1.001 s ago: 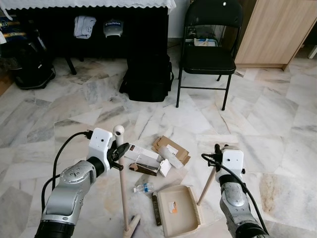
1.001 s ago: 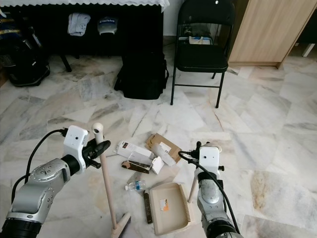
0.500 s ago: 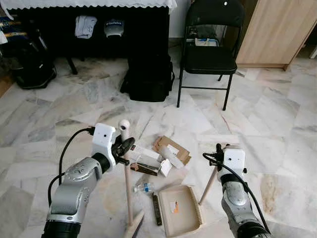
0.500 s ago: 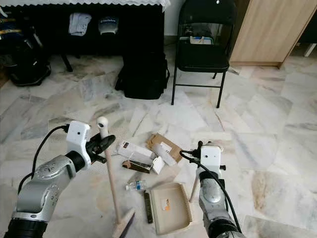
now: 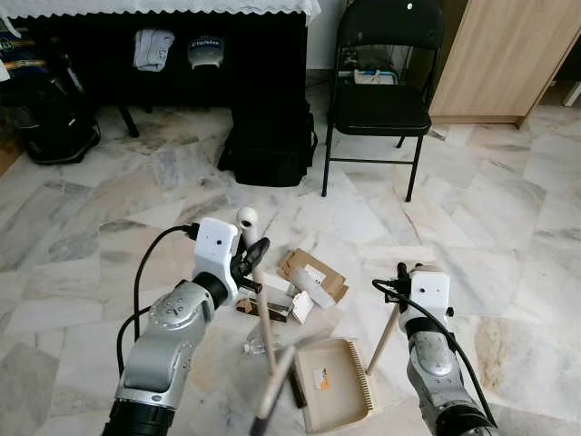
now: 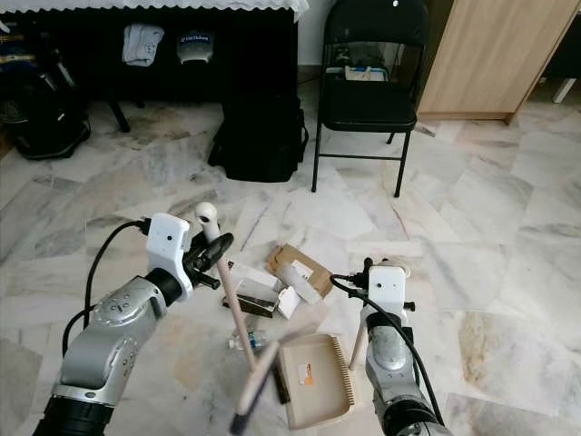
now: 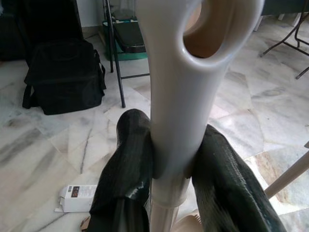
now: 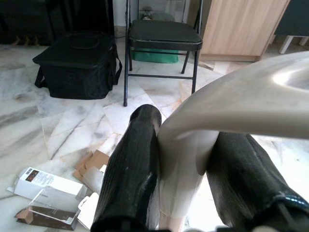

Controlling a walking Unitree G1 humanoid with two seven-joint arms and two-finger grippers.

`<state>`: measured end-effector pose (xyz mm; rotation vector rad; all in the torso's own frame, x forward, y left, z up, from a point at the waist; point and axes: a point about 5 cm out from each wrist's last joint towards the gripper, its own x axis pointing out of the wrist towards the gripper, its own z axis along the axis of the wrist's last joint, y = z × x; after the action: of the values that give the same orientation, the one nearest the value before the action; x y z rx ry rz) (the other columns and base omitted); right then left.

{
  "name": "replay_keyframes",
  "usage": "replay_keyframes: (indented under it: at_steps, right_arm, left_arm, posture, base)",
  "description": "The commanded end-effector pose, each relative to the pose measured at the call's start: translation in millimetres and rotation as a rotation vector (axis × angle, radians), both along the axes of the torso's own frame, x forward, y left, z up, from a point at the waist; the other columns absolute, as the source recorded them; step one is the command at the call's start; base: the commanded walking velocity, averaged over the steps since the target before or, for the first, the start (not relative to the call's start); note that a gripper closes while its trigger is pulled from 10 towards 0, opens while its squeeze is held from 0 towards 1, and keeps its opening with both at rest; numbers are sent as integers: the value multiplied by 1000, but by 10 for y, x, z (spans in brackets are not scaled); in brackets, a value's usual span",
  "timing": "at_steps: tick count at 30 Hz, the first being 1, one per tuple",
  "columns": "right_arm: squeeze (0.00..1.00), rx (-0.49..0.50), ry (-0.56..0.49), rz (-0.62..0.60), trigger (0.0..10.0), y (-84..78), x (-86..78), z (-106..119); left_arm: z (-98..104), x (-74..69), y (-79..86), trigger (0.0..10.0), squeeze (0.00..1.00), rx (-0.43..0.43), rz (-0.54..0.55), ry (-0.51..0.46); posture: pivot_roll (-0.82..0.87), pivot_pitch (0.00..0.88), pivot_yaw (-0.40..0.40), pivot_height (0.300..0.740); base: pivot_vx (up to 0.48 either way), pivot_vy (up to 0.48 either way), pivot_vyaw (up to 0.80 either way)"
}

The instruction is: Sweep floor

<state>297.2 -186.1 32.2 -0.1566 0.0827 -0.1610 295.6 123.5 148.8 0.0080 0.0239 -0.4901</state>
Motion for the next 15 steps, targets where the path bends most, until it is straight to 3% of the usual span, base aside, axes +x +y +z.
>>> replay_keyframes:
  at_steps: [1, 11, 15]
  right_arm:
    - [0, -26, 86, -29, 10000, -97, -101, -143]
    - [0, -25, 90, -25, 10000, -89, -110, -154]
    - [0, -25, 90, -22, 10000, -76, -107, -154]
  left_arm:
    - [64, -35, -35, 10000, 0, -35, -41, -16]
    - [196, 68, 192, 10000, 0, 81, 77, -112]
    - [232, 88, 230, 10000, 0, 72, 114, -132]
  posture:
    - [118, 100, -3, 740]
    - [123, 106, -4, 740]
    - [122, 111, -5, 740]
  base:
    - [0, 0, 0]
    - [0, 0, 0]
    - [0, 0, 0]
